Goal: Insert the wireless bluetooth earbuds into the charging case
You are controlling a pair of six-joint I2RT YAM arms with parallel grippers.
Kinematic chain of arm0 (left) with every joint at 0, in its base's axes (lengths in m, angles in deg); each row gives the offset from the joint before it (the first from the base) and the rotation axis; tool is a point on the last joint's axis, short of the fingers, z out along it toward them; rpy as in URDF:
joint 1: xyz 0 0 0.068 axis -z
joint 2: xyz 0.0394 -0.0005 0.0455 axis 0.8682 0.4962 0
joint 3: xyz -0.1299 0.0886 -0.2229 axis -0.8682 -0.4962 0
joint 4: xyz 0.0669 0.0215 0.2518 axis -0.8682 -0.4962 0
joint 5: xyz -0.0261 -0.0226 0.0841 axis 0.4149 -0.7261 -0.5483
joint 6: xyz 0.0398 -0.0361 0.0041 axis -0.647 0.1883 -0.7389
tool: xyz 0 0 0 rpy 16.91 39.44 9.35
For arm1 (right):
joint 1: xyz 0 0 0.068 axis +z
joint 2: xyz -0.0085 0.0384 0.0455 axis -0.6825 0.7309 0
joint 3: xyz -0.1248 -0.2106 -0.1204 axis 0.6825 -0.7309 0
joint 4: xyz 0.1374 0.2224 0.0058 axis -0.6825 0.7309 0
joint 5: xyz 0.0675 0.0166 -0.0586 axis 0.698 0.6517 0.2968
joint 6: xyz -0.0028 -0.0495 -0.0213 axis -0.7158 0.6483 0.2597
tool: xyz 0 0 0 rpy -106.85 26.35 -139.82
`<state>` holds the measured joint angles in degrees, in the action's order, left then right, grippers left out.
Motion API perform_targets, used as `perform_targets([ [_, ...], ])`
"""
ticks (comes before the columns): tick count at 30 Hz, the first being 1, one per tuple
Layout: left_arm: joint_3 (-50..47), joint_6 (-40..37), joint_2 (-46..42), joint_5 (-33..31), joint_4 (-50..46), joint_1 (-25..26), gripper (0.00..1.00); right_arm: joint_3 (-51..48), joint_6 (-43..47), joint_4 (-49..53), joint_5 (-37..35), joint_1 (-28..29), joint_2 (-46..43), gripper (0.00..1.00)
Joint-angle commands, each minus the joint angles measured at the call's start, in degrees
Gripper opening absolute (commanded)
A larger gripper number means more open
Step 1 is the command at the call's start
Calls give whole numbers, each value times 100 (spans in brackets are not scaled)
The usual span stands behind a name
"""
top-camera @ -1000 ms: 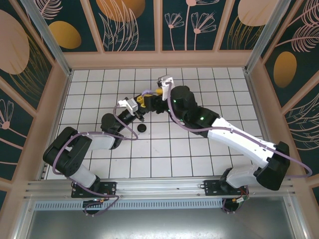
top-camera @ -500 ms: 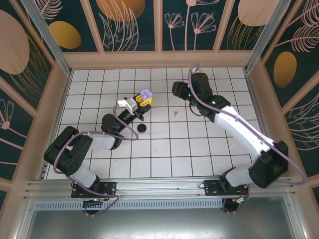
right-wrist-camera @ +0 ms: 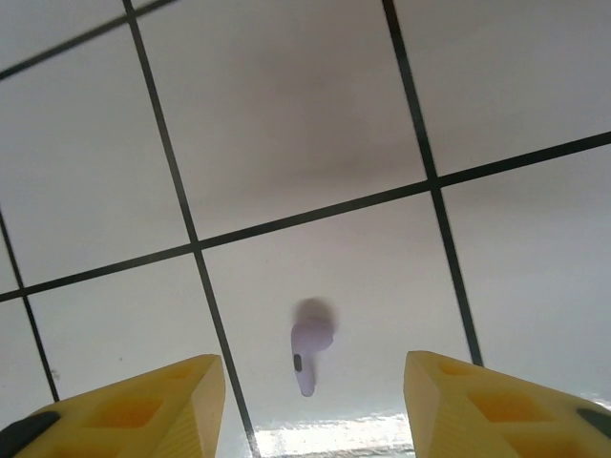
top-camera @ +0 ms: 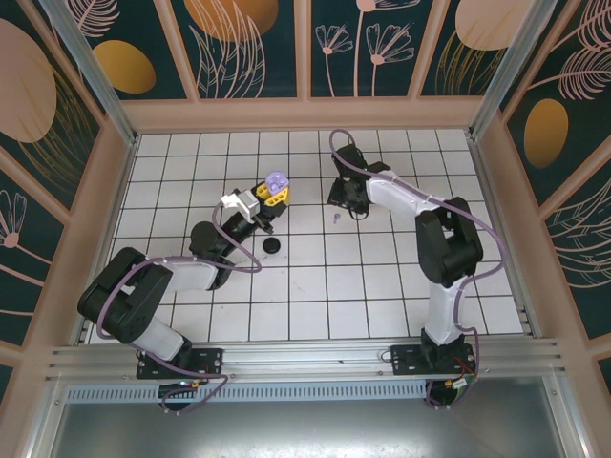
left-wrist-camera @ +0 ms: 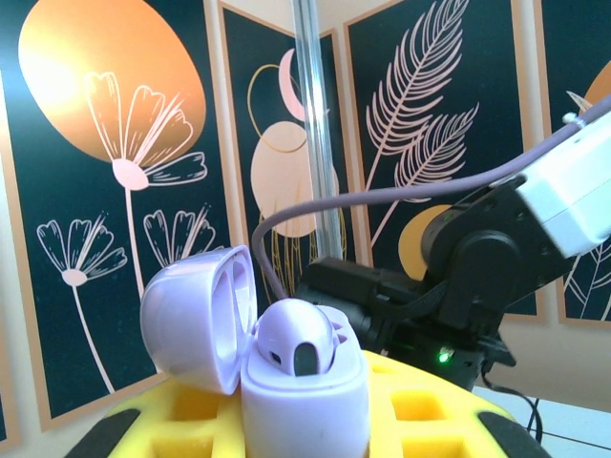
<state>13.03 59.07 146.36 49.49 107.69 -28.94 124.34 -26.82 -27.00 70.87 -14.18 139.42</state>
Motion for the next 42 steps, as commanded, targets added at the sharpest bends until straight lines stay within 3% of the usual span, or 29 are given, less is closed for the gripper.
perform_targets([
  [1,-74,-111,-139,5,436,33,0,323,-141,375,177,1,239,51],
  [23,-199,-85,8,-3,806,33,0,1238,-202,941,33,181,1332,45],
  [42,-199,-85,28,21,839,30,0,1061,-175,898,-1,216,1391,35],
])
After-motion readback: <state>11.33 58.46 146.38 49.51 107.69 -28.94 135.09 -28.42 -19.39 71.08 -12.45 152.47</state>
